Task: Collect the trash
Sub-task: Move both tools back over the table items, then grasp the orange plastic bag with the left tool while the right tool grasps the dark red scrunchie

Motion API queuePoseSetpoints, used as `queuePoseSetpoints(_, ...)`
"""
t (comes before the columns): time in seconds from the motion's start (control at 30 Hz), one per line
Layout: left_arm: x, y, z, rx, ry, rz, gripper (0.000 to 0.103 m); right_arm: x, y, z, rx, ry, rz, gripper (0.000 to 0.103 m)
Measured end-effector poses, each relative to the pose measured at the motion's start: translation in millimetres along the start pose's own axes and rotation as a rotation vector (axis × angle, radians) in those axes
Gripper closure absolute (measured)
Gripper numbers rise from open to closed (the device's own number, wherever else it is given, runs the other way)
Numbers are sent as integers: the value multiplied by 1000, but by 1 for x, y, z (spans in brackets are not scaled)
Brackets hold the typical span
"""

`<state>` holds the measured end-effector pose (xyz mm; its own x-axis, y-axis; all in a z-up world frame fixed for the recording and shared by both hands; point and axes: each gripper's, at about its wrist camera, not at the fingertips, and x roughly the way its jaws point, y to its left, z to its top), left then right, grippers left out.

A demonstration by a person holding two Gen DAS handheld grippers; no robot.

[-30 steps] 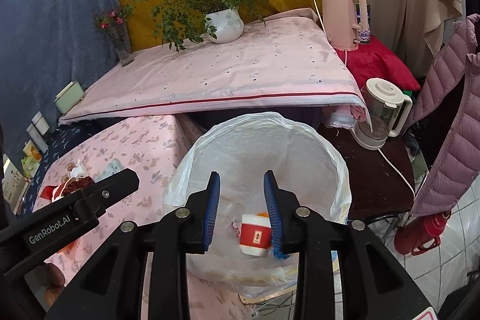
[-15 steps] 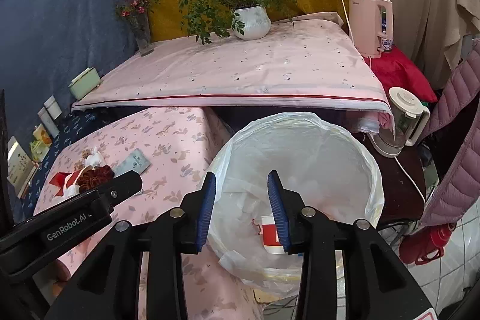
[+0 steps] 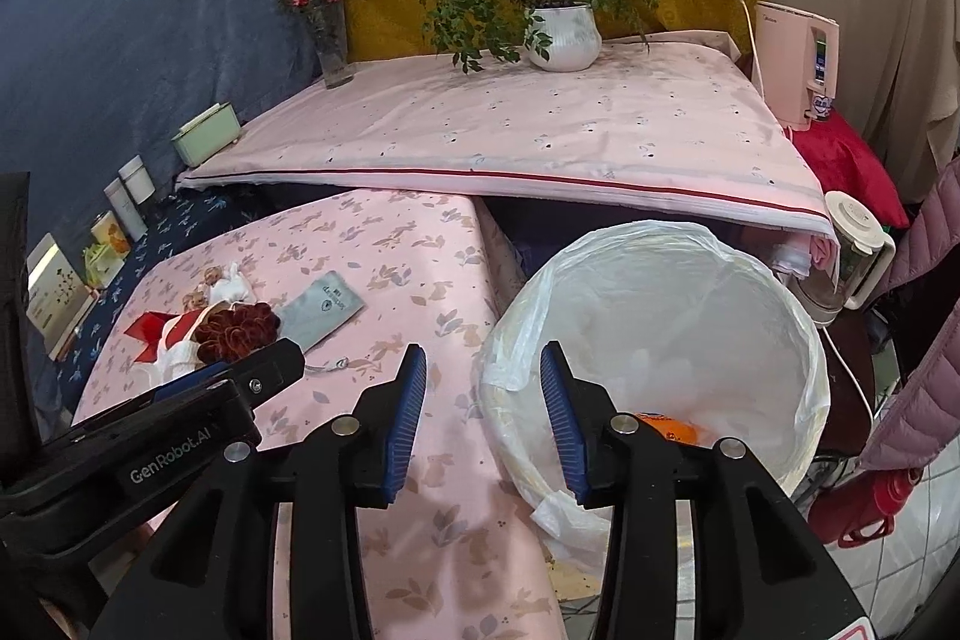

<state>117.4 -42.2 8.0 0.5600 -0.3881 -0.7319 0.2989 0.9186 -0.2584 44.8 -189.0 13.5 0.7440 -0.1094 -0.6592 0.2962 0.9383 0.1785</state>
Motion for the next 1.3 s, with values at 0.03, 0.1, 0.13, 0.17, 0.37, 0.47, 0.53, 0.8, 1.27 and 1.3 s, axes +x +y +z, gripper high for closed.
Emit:
queuePoseSetpoints(0.03,0,3,0,-3,-1,4,45,0,3,0,-5,1,3,64)
queuePoseSetpoints(0.1,-1,11,-1,-13,0,10,45,2,9,0,-14,5,10,64)
queuePoseSetpoints(0.13,-1,14,-1,-18,1,14,44,2,13,-1,-19,6,12,64)
queuePoseSetpoints(0.17,-2,19,-1,-24,1,19,44,3,15,-1,-23,7,14,63)
queuePoseSetpoints(0.37,-4,44,-5,-56,-1,64,33,6,32,-5,-41,12,29,54)
queuePoseSetpoints(0.47,-4,62,-10,-81,3,96,28,9,43,-6,-53,20,38,54)
queuePoseSetpoints(0.53,-2,74,-13,-101,11,120,22,12,49,-9,-63,27,45,54)
queuePoseSetpoints(0.8,8,129,-26,-164,43,232,13,25,76,-17,-102,64,75,53)
queuePoseSetpoints(1.27,27,187,-37,-243,134,191,58,55,132,-31,-181,131,127,53)
queuePoseSetpoints(1.3,27,187,-38,-234,130,198,60,57,135,-32,-186,134,129,53)
